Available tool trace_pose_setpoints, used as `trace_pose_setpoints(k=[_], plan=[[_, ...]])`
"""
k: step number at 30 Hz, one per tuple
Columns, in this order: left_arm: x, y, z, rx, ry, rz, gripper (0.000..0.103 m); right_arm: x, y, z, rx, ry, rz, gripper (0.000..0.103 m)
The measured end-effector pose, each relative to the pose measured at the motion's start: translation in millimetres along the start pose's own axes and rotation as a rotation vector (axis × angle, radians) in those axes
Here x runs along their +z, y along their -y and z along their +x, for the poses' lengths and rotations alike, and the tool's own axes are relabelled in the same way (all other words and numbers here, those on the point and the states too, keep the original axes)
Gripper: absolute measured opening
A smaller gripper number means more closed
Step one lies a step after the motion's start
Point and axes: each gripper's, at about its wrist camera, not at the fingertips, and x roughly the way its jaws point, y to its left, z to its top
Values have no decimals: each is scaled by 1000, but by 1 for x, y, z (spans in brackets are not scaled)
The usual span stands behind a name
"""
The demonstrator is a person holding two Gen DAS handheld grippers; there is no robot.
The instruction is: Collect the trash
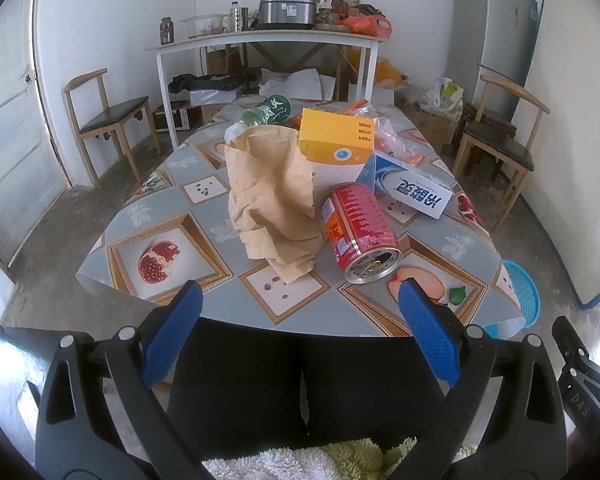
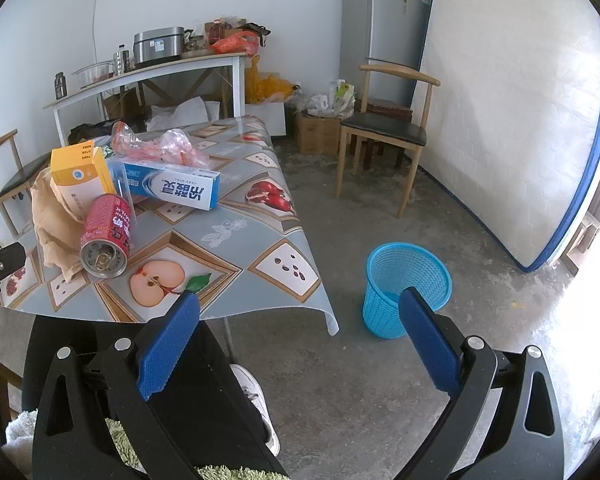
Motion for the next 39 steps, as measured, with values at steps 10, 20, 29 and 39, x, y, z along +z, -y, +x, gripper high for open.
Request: trace_pose_setpoints(k=[10, 20, 29, 39], plan=[[0, 2, 0, -1, 0, 2, 94, 1, -1, 0, 0, 2, -1, 97], [-2, 0, 2, -2, -3, 0, 94, 1, -2, 0, 0, 0, -2, 97], [-5, -3, 3, -2, -10, 1, 94, 1, -3, 0, 1, -2, -2, 97], [-7, -4, 5, -2, -20, 2, 94, 1, -4, 2, -2, -5, -3, 97]])
